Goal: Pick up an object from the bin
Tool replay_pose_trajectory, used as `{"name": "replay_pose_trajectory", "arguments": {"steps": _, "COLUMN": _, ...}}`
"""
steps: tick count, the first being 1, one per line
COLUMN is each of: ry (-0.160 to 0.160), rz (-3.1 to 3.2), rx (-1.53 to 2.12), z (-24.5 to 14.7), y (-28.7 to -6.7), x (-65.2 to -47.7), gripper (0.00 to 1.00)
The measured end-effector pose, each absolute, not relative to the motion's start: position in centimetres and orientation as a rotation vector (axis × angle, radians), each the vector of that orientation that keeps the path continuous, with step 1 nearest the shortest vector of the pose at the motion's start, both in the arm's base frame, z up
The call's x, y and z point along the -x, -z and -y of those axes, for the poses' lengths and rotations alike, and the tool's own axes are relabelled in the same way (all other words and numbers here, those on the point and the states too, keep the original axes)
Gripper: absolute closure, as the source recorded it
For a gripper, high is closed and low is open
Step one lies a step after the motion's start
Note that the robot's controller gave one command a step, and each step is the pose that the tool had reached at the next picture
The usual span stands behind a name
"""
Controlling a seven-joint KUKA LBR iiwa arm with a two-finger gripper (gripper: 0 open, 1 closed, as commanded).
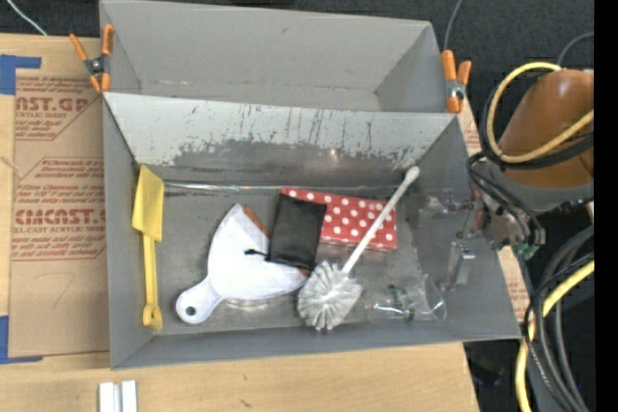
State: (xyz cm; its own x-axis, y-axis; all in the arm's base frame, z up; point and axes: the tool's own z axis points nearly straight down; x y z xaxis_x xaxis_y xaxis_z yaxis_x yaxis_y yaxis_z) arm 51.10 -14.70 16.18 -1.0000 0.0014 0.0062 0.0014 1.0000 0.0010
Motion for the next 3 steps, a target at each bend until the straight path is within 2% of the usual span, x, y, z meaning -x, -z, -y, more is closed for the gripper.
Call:
{"name": "replay_pose_trajectory", "arguments": {"steps": 1, "ry": -0.001, "rz": 3.143, "rx": -0.002, "z": 14.6, "y": -16.6, "x": -51.3, "gripper": 0.0}}
{"name": "replay_pose_trajectory", "arguments": {"steps": 2, "ry": 0.005, "rz": 3.141, "rx": 0.058, "z": 9.2, "y": -6.8, "x": -57.6, "gripper": 0.0}}
{"name": "replay_pose_trajectory", "arguments": {"steps": 3, "ry": -0.003, "rz": 3.139, "rx": -0.24, "z": 9.6, "y": -12.3, "x": -57.4, "gripper": 0.0}}
